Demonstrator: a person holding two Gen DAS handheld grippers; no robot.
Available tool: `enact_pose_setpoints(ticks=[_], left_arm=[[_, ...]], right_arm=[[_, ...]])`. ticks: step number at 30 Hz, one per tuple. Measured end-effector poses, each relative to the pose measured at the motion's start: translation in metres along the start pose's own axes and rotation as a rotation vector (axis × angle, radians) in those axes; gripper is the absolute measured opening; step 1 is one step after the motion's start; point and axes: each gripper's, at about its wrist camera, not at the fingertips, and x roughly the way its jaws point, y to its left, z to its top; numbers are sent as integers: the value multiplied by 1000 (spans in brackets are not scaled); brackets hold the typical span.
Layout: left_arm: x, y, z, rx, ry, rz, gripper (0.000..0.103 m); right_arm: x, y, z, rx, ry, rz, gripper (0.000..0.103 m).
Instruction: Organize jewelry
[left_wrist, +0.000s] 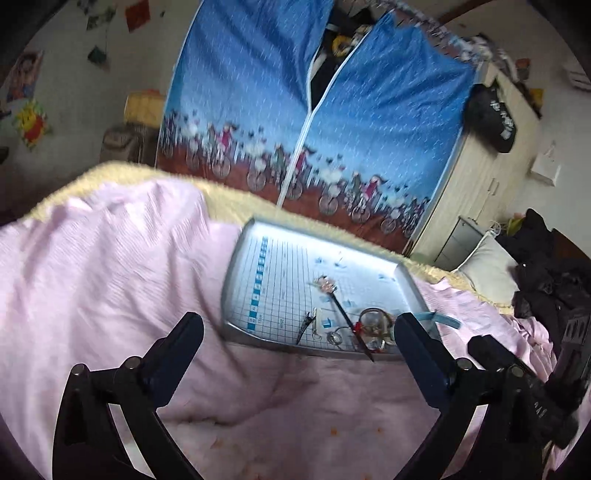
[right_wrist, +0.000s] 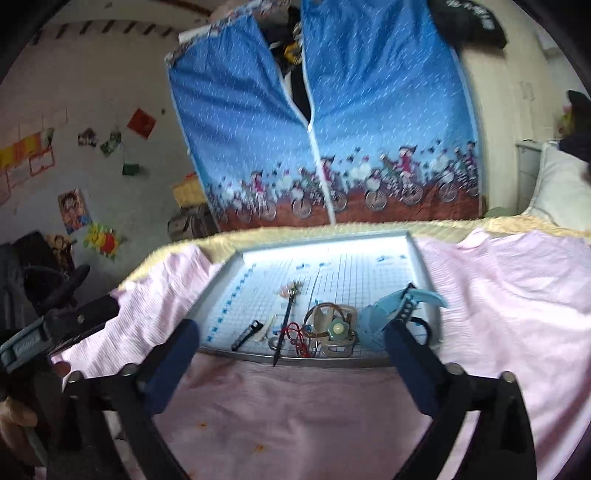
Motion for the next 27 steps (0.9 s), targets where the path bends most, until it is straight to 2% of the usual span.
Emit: enact_pose_setpoints(ticks=[6,12,18,27], left_arm=[[-68,-11,-11,43,-101,8,101],[-115,-5,-30,60,-165,10,101],[-128,-4,-43,75,-184,27,101],[-124,-12,-55,164,-182,71,101]], right_arm=[[-58,22,-16,-24,-84,-18,103],[-108,45,-41,-65,-143,-60,103],[-131,58,-55,-114,-194,-93,103],[-125,54,-61,-114,-181,-108,103]])
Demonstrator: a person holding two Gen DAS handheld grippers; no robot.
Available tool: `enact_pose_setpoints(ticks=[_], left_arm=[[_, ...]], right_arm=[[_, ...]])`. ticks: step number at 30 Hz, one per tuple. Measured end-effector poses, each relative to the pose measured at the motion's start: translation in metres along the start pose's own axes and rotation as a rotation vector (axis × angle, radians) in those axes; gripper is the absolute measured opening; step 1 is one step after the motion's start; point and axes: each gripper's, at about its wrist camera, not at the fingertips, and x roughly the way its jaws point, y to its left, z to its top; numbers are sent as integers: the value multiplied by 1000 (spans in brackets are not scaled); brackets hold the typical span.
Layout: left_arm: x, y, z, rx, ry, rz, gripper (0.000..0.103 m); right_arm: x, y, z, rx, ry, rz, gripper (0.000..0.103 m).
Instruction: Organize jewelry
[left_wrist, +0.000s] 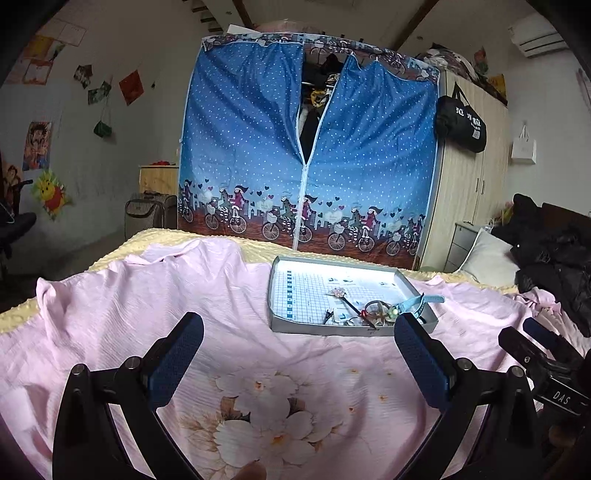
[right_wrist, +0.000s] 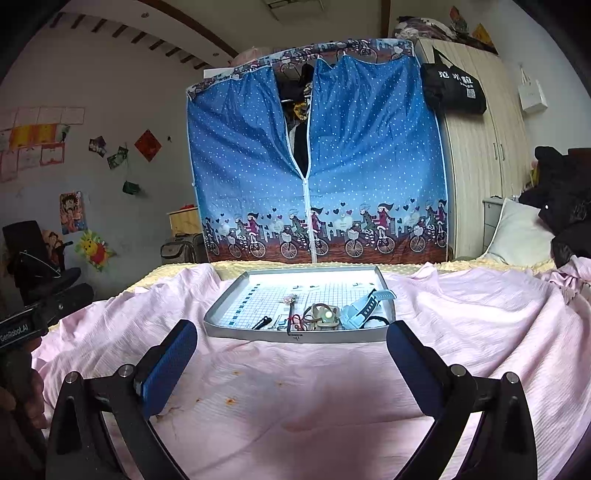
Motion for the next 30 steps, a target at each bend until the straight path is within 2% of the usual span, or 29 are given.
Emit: enact_pose_setpoints(ticks=[30], left_arm=[[10,3,-14,18,27,-17,101]], right_arm=[[6,0,-7,11,24,2,103]])
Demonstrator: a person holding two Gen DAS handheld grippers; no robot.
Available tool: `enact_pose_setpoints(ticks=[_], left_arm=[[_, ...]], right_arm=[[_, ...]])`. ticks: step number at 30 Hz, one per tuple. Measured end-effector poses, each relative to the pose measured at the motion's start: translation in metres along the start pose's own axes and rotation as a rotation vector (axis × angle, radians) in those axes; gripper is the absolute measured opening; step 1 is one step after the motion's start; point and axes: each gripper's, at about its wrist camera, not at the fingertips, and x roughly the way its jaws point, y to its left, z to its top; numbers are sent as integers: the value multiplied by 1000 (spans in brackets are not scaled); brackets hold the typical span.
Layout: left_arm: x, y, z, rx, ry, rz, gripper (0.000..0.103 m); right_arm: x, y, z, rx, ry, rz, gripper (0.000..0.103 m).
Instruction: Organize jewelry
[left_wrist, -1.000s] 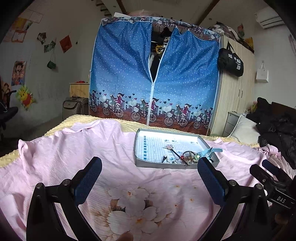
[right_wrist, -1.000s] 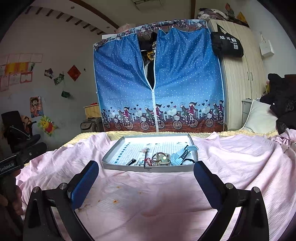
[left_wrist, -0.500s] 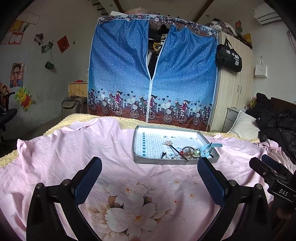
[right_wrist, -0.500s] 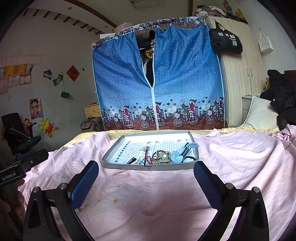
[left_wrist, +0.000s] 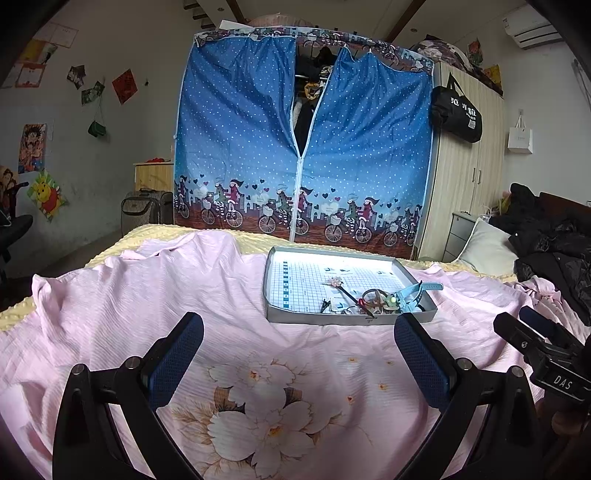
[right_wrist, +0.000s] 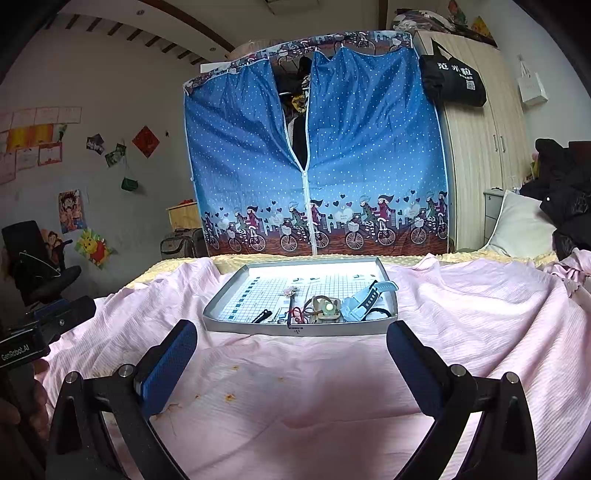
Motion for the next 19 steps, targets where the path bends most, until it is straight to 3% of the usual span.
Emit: enact_pose_setpoints(ticks=[3,6,19], left_arm=[[5,-1,-1,-6,56,5,101],[14,-3,-4,-2,130,67,101],[15,-6,-13,17,134,64,101]], right_arm=[[1,0,0,-6,5,-5,103],[3,0,-1,-9,13,-9,103],[7,3,-1,-20,38,2,103]])
